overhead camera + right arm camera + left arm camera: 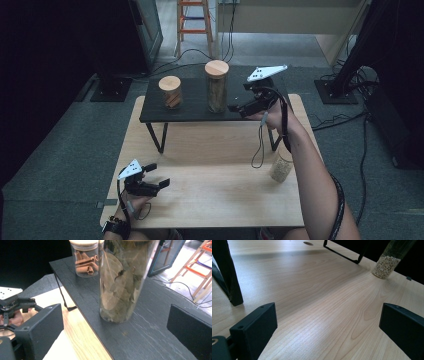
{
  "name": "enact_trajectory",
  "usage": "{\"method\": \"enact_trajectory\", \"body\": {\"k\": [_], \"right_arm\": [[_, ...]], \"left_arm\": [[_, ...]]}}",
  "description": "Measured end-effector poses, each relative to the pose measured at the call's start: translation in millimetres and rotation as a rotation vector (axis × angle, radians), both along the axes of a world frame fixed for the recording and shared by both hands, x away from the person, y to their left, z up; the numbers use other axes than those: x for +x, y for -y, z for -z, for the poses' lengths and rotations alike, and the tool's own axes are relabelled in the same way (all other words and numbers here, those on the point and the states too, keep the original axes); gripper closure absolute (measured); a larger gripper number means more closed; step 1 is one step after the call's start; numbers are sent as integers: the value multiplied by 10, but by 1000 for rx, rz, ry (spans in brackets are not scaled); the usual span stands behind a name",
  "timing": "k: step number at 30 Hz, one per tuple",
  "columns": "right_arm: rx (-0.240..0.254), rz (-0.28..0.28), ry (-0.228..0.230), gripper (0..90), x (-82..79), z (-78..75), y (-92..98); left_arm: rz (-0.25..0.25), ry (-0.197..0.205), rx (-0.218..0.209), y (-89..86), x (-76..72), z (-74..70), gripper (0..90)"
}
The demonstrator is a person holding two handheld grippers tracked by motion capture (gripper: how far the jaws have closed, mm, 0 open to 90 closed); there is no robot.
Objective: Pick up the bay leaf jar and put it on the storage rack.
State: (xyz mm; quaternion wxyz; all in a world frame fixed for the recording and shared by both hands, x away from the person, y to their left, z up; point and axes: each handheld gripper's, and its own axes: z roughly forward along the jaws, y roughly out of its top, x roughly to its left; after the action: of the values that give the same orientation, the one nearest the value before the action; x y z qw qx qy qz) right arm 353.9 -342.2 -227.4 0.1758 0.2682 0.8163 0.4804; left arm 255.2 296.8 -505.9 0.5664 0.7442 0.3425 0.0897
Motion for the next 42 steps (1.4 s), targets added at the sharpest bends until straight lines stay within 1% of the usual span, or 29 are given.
{"method": "enact_trajectory", "body": {"k": [2, 13, 18, 23, 26, 31, 38, 42], "right_arm": [[4, -2, 5, 7, -19, 6, 44], [7, 22, 23, 7, -200, 2, 247], [14, 33, 29, 7, -257, 8, 349], [10, 56, 28, 7, -298, 33, 451], [14, 75, 27, 7, -338, 62, 545], [-8, 99, 27, 7, -372, 94, 610], [1, 130, 27, 8, -437, 132, 731], [-6, 143, 27, 7, -465, 146, 786]], "left_arm": [[-2, 1, -2, -3, -3, 2, 16], [-3, 2, -1, 0, -5, 2, 16], [-2, 1, 1, 2, -4, -1, 16], [-4, 2, 1, 2, -6, 0, 16], [-1, 2, 1, 2, -3, -1, 16], [-1, 0, 2, 5, -1, -3, 16], [1, 1, 10, 13, 0, -10, 16], [2, 2, 15, 19, 0, -16, 16]]}}
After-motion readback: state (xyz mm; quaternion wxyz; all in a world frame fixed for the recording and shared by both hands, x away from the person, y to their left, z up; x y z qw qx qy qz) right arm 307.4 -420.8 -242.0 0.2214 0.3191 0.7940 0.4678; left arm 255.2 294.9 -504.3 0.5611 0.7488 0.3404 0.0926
